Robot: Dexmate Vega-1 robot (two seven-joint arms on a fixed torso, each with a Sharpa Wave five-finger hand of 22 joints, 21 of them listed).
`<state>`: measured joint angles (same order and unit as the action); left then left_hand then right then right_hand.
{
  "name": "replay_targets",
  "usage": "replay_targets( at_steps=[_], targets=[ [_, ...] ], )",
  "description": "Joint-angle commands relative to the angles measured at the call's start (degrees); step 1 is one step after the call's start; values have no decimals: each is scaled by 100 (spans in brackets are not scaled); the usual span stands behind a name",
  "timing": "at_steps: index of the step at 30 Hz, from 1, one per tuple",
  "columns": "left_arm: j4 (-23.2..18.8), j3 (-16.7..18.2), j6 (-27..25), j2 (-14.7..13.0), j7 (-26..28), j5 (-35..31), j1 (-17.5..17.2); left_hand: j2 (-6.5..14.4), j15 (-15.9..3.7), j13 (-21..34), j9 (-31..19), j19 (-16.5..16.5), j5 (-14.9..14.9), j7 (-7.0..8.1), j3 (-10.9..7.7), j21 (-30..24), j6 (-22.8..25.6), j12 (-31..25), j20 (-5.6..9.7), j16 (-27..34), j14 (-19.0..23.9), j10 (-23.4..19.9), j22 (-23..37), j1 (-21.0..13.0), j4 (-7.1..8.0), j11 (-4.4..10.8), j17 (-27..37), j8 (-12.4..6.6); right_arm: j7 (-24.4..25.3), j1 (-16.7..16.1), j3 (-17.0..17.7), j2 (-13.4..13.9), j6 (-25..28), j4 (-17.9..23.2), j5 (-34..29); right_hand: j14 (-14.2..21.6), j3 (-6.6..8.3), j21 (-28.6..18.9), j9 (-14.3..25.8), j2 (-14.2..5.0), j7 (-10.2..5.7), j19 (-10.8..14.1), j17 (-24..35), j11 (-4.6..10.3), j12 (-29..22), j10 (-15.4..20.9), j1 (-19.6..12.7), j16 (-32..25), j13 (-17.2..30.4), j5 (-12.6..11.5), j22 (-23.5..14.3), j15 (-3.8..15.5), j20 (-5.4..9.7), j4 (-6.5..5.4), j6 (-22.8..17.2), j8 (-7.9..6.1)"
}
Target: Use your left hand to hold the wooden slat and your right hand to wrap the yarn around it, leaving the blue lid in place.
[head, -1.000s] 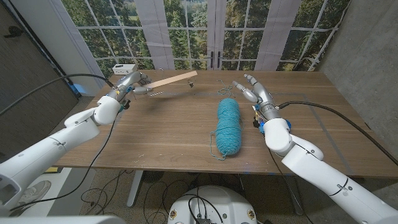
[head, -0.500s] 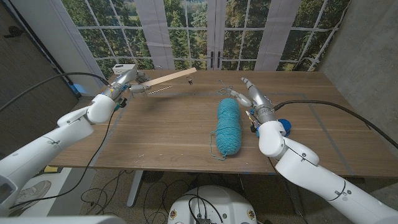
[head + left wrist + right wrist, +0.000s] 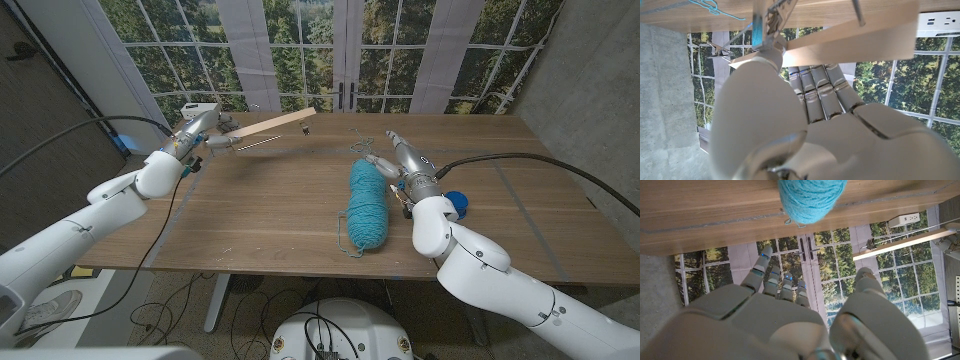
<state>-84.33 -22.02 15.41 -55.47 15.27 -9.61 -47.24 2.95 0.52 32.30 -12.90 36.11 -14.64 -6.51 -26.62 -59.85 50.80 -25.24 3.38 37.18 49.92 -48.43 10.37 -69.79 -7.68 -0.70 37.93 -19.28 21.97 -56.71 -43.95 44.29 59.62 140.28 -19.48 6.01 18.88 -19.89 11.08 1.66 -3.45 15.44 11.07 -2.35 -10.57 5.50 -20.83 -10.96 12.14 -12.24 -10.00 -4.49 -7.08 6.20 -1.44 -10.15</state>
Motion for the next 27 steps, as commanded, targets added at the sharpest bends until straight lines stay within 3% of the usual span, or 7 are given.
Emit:
replay_targets(
  at_steps=[1, 6, 10, 15, 18, 23, 27],
  targets=[
    [-36, 50, 27, 15, -1, -19, -37, 426, -1330, 34, -292, -32, -47, 457, -17, -34, 828, 31, 374, -24, 1031, -527, 1, -399, 21, 476, 31, -336, -386, 451, -634, 241, 926, 334, -173, -41, -47, 18, 8, 83, -9, -17, 30, 21, 12, -65, -5, -13, 8, 24, -17, -2, -28, 18, 73, 15],
    [-74, 66, 14, 5, -2, -27, -67, 429, -1331, 52, -301, -36, -59, 445, -19, -44, 819, 38, 372, -39, 1040, -542, 1, -409, 16, 461, 44, -330, -570, 759, -948, 323, 1377, 490, -98, -44, -81, 33, 8, 138, -7, -13, 30, 8, -2, -77, 4, -20, 9, 19, -17, -3, -50, 31, 108, 5],
    [-126, 101, 11, -5, 40, -26, -130, 430, -1331, 67, -318, -42, -67, 448, -19, -52, 816, 46, 371, -50, 1052, -547, 0, -415, 13, 459, 55, -333, -708, 1234, -1426, 381, 1991, 640, -14, 2, -105, 36, 9, 177, -3, 13, 29, -24, -14, -78, 4, -43, 10, 11, -17, -7, -75, 43, 136, -1],
    [-206, 116, -32, -32, 23, -44, -179, 432, -1330, 80, -330, -45, -73, 444, -19, -60, 808, 52, 369, -61, 1060, -556, 0, -420, 11, 455, 65, -331, -1122, 1175, -1436, 336, 2037, 641, -420, 10, -125, 44, 10, 210, 11, 28, 28, -47, -20, -95, -3, -49, 12, 0, -18, -19, -77, 56, 153, -13],
    [-264, 141, -65, -44, 46, -58, -220, 433, -1330, 87, -336, -49, -75, 433, -20, -63, 807, 54, 367, -67, 1063, -563, 0, -425, 8, 452, 69, -332, -1918, 1049, -1484, 171, 2037, 508, -1392, 8, -135, 50, 11, 224, 26, 34, 27, -81, -22, -106, -6, -50, 12, -6, -18, -25, -81, 61, 150, -23],
    [-317, 200, -58, -52, 82, -10, -300, 435, -1329, 102, -343, -52, -80, 425, -20, -73, 793, 66, 365, -80, 1070, -561, 0, -430, 6, 456, 79, -324, -4135, 760, -1466, -307, 2037, 75, -3811, 24, -162, 63, 13, 255, 46, 57, 26, -170, -24, -147, -12, -60, 13, -24, -19, -49, -102, 72, 154, -41],
    [-395, 223, -137, -86, 65, -23, -360, 437, -1329, 109, -346, -55, -82, 429, -21, -79, 800, 72, 363, -90, 1073, -567, 0, -434, 4, 456, 85, -324, -5245, 652, -1438, -558, 2037, -222, -4981, 31, -172, 61, 14, 263, 56, 87, 26, -182, -25, -164, -16, -65, 13, -32, -19, -48, -111, 74, 179, -40]
  ],
)
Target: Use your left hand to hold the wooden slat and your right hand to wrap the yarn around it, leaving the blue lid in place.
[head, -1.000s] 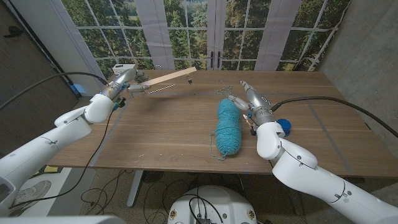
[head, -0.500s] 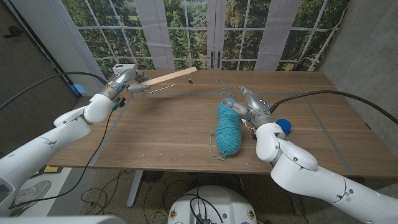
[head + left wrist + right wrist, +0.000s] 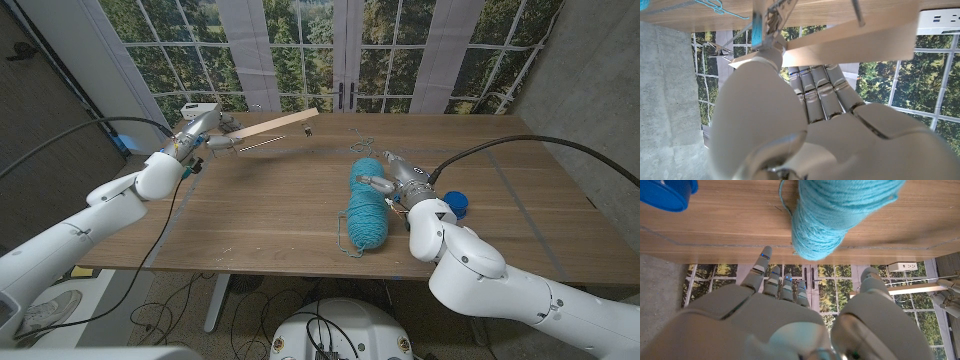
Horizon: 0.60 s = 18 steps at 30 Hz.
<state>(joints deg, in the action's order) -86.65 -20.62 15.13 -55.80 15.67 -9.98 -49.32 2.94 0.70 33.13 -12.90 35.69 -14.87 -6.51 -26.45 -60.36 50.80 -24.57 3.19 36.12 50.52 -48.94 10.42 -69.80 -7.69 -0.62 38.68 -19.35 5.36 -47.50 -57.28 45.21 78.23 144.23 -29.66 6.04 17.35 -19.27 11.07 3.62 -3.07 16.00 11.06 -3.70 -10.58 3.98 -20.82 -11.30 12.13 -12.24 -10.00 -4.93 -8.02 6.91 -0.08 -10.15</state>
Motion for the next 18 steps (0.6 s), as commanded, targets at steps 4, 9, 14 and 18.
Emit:
replay_targets(
  at_steps=[4, 9, 14, 18],
  targets=[
    [-222, 123, -142, -65, 89, -3, -227, 441, -1346, 37, -344, -17, -62, 411, -38, -36, 807, 13, 380, 9, 1027, -523, -5, -438, 3, 453, 18, -313, -4138, -289, -101, -771, 176, -794, -4473, 34, -26, 1, 16, 74, 33, 45, 26, -43, -28, -15, -21, -34, 14, -38, -20, -4, -24, 6, 49, -42],
    [-283, 157, -209, -74, 86, 19, -281, 445, -1347, 53, -349, -25, -63, 420, -40, -45, 806, 23, 380, -1, 1041, -526, -5, -449, -3, 452, 28, -310, -4733, -303, -120, -934, 56, -1070, -5181, 90, -53, -12, 18, 86, 38, 126, 29, -66, -45, -9, -8, -59, 15, -53, -21, -19, -10, -2, 71, -50],
    [-330, 181, -266, -81, 98, 10, -314, 448, -1347, 62, -353, -27, -63, 424, -42, -55, 803, 33, 381, -10, 1051, -530, -4, -458, -8, 444, 37, -305, -5355, -663, 301, -1373, -578, -1383, -6036, 148, -87, -26, 20, 98, 48, 217, 34, -69, -66, 15, 20, -85, 15, -66, -23, -24, -40, -17, 83, -60],
    [-355, 204, -288, -76, 144, 2, -350, 449, -1346, 68, -361, -33, -62, 414, -42, -61, 799, 41, 382, -19, 1051, -536, -3, -461, -10, 444, 43, -304, -5612, -1006, 758, -1826, -1249, -1586, -6389, 160, -106, -30, 21, 112, 48, 257, 35, -69, -68, 8, 32, -89, 15, -73, -23, -26, -62, -21, 123, -52]
  ],
)
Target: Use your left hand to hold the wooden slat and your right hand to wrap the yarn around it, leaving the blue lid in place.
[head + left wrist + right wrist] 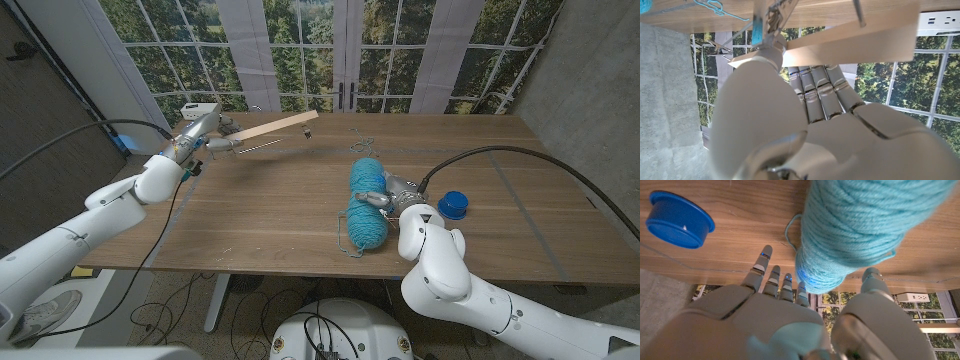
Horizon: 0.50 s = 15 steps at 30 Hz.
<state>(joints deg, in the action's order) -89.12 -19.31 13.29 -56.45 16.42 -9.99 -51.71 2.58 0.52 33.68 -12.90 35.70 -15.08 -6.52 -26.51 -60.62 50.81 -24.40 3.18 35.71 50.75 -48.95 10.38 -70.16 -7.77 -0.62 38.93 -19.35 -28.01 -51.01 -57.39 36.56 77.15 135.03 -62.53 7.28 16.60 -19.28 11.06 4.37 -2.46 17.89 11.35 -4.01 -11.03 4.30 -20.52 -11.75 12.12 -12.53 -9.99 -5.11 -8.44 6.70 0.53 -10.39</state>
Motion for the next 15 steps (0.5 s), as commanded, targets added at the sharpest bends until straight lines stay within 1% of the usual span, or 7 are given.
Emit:
replay_targets(
  at_steps=[1, 5, 8, 9, 12, 15],
  targets=[
    [-125, 69, -130, -30, 49, -18, -108, 485, -1327, 15, -362, -34, -40, 417, -36, -37, 797, 26, 382, 20, 1031, -534, 1, -426, -2, 449, 19, -304, -2305, -728, 869, -1062, -1301, -706, -3147, 36, -35, -30, 22, 39, -14, 75, 7, -36, -23, -23, 5, -45, 16, -44, -24, -8, -22, -2, 63, -28],
    [-129, 88, -130, -21, 86, -16, -131, 487, -1326, 30, -377, -38, -39, 410, -37, -47, 798, 34, 382, 7, 1032, -537, 1, -433, -5, 448, 27, -308, -2455, -941, 1182, -1454, -1858, -897, -3378, 47, -52, -30, 23, 54, -11, 97, 9, -35, -27, -22, 19, -48, 16, -49, -24, 10, -30, -6, 75, -30],
    [-124, 95, -138, -18, 76, 4, -134, 489, -1328, 35, -385, -45, -37, 416, -38, -52, 794, 41, 384, 0, 1037, -541, 1, -438, -8, 449, 33, -307, -2619, -1031, 1349, -1730, -2222, -1077, -3614, 54, -59, -34, 23, 63, -1, 123, 7, -36, -27, -29, 16, -49, 16, -54, -24, 9, -33, -3, 92, -28],
    [-142, 97, -159, -31, 72, -10, -140, 490, -1328, 38, -390, -45, -36, 417, -39, -54, 794, 43, 385, -2, 1039, -541, 1, -439, -9, 447, 35, -309, -2675, -1054, 1404, -1820, -2325, -1136, -3682, 59, -63, -34, 24, 68, 6, 133, 6, -60, -29, -26, 12, -50, 16, -58, -24, 11, -34, 0, 98, -29],
    [-123, 105, -151, -26, 59, 23, -143, 492, -1327, 47, -398, -46, -34, 417, -40, -61, 791, 48, 384, -12, 1033, -543, 1, -443, -10, 452, 40, -309, -2880, -1096, 1512, -2103, -2603, -1372, -4073, 118, -72, -42, 25, 74, 13, 194, 3, -69, -33, -31, -8, -69, 16, -74, -25, -10, -58, 9, 150, -21],
    [-110, 106, -145, -25, 79, 10, -145, 497, -1326, 61, -400, -49, -30, 414, -40, -70, 789, 59, 383, -21, 1042, -535, 1, -443, -8, 449, 47, -304, -3145, -1100, 1578, -2413, -2880, -1674, -4605, 179, -96, -51, 26, 84, 15, 274, 6, -108, -25, -71, 4, -88, 16, -92, -27, -21, -91, 0, 252, -2]
  ],
)
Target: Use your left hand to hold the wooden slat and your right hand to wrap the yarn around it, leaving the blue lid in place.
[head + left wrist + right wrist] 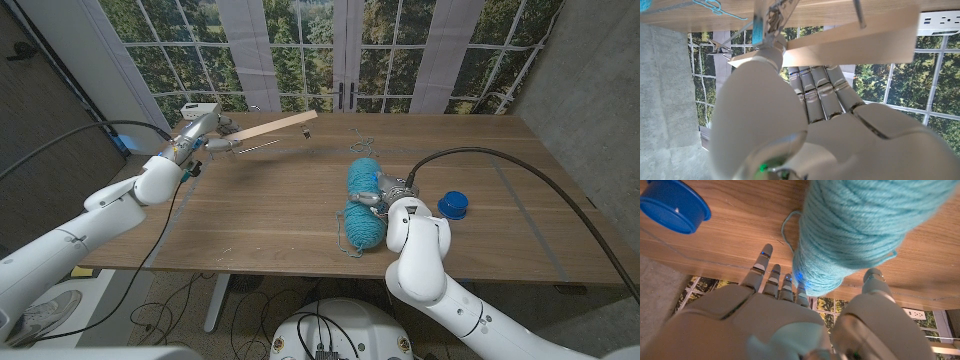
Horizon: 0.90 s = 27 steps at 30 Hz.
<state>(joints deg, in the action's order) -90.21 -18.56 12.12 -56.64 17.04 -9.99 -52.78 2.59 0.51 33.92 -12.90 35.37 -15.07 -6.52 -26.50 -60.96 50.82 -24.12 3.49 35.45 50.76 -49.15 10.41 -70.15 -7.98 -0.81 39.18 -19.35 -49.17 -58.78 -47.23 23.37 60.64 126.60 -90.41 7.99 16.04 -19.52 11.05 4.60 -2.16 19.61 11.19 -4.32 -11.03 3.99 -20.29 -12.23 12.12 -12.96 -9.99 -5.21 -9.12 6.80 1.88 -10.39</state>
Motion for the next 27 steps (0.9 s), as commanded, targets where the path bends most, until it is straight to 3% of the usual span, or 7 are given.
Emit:
replay_targets(
  at_steps=[1, 5, 9, 18, 21, 25, 27],
  targets=[
    [6, 35, -25, 2, 35, 13, -43, 497, -1325, 39, -400, -20, -31, 416, -41, -36, 788, 32, 350, 3, 1041, -516, -1, -444, 14, 464, 24, -303, -1099, -324, 593, -1203, -1303, -934, -1970, 114, -64, -22, 30, 78, 3, 126, 24, -92, -2, -114, 1, -39, 16, -59, -28, -33, -32, -18, 214, 17],
    [17, 35, -34, -13, 24, 7, -42, 500, -1326, 48, -408, -21, -28, 410, -41, -44, 780, 35, 352, -6, 1041, -526, -1, -446, 14, 466, 29, -301, -1273, -323, 731, -1551, -1555, -1236, -2317, 64, -143, 32, 37, 102, 126, 160, 36, -331, 71, -475, 66, -3, 13, -105, -31, -262, -102, -57, 559, 42],
    [49, 48, -25, -12, 47, 22, -54, 502, -1326, 59, -410, -23, -22, 411, -42, -54, 786, 52, 351, -23, 1037, -511, -1, -447, 14, 465, 35, -298, -1280, -331, 825, -1747, -1720, -1390, -2517, 23, -180, 64, 42, 117, 179, 168, 40, -357, 75, -630, 85, 17, 13, -131, -32, -311, -137, -68, 809, 67],
    [122, 53, 38, -15, 96, 23, -65, 509, -1328, 82, -422, -33, -13, 426, -46, -69, 781, 68, 351, -43, 1047, -513, -2, -453, 12, 474, 46, -293, -1224, -311, 987, -1882, -1953, -1596, -2510, 457, -52, 13, 45, -43, 219, 628, 33, -220, -94, -428, -523, -112, 10, -324, -42, -13, -156, 152, 959, -78],
    [146, 45, 47, 0, 78, 49, -50, 511, -1329, 90, -434, -38, -9, 425, -48, -73, 770, 74, 351, -51, 1048, -513, -2, -456, 10, 466, 50, -293, -953, -337, 1000, -1839, -1909, -1610, -2365, 840, 30, -25, 44, -138, 176, 953, 31, -120, -240, 64, -1019, -221, 8, -427, -47, 195, -10, 242, 606, -219],
    [173, 26, 60, 4, 58, 49, -26, 514, -1327, 100, -437, -43, -4, 425, -50, -79, 765, 85, 353, -61, 1051, -508, -3, -458, 10, 470, 54, -287, -477, -399, 1032, -1717, -1862, -1509, -1915, 1798, 2, -166, 31, -332, 40, 1569, 100, 74, -573, 1183, -1367, -555, 27, -513, -70, 579, 292, 147, -61, -365],
    [194, 23, 82, 18, 76, 52, -20, 516, -1327, 95, -441, -49, -1, 433, -51, -81, 766, 92, 354, -65, 1056, -517, -3, -457, 11, 469, 57, -288, -355, -397, 1027, -1690, -1816, -1509, -1804, 2390, -46, -276, 29, -407, 72, 1901, 141, 95, -728, 1684, -1479, -759, 40, -522, -89, 730, 399, 119, -542, -467]
  ],
)
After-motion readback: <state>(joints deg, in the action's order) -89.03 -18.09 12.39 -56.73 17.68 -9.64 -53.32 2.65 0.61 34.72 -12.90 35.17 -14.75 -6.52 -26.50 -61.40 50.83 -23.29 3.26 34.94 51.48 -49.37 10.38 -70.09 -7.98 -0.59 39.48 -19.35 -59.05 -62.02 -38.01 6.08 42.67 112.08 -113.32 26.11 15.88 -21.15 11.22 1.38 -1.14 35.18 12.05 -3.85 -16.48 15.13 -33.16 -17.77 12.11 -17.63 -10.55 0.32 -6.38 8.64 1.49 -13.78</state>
